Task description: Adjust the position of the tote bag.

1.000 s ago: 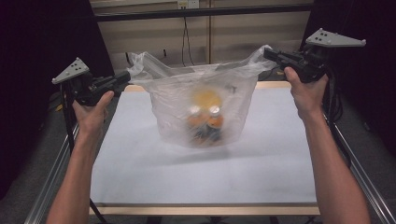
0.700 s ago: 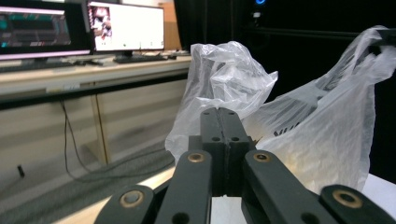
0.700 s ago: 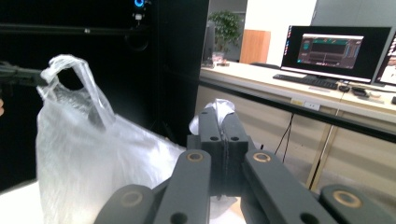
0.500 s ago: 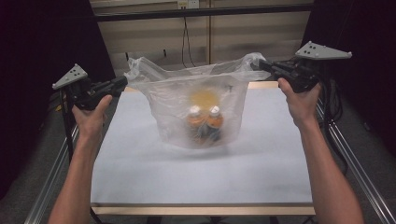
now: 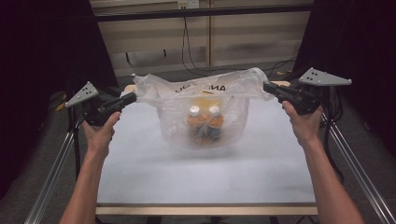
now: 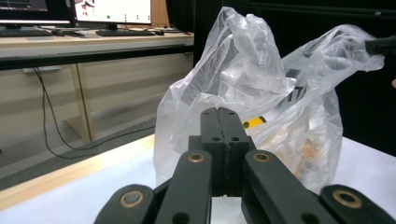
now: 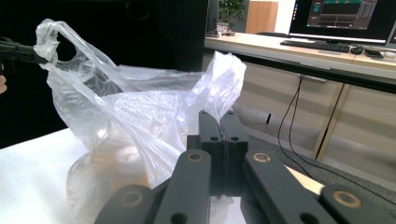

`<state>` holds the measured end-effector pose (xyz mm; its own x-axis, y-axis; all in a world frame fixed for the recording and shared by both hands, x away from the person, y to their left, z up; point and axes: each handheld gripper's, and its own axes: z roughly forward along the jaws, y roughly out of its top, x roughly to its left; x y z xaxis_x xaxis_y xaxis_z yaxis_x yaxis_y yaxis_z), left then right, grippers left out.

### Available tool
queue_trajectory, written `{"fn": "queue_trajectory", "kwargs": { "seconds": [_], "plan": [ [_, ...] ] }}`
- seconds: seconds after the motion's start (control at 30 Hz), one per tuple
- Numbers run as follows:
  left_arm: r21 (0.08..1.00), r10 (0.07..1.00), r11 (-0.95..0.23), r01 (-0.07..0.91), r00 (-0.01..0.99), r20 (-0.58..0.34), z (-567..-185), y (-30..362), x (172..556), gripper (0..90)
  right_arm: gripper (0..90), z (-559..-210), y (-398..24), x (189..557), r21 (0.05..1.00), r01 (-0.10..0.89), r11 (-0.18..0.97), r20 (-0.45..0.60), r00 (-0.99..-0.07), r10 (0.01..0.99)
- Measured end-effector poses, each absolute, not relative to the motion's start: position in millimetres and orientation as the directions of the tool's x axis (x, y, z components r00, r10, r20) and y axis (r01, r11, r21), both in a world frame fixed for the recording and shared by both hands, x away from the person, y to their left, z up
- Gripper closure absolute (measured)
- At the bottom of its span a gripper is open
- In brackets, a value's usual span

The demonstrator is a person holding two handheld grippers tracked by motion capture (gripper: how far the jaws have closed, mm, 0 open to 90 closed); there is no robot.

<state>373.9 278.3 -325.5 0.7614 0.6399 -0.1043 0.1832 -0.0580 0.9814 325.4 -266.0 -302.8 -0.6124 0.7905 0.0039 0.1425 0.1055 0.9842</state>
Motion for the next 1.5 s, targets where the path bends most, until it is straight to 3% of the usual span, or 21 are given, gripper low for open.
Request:
{"fn": "queue_trajectory", "kwargs": {
  "seconds": [0.33, 0.83, 1.5],
  "plan": [
    [0.964, 0.642, -0.1, 0.246, 0.756, -0.126, -361, 279, 373, 90.0, 90.0, -335, -265, 318, 0.977, 0.185, 0.104, 0.037, -0.632, 0.774],
    [0.944, 0.612, -0.157, 0.29, 0.779, -0.138, -383, 272, 373, 90.0, 90.0, -370, -269, 312, 0.956, 0.257, 0.144, 0.053, -0.629, 0.775],
    [0.889, 0.605, -0.262, 0.375, 0.782, -0.151, -423, 249, 390, 90.0, 90.0, -420, -279, 322, 0.894, 0.399, 0.204, 0.074, -0.58, 0.811]
  ]
}}
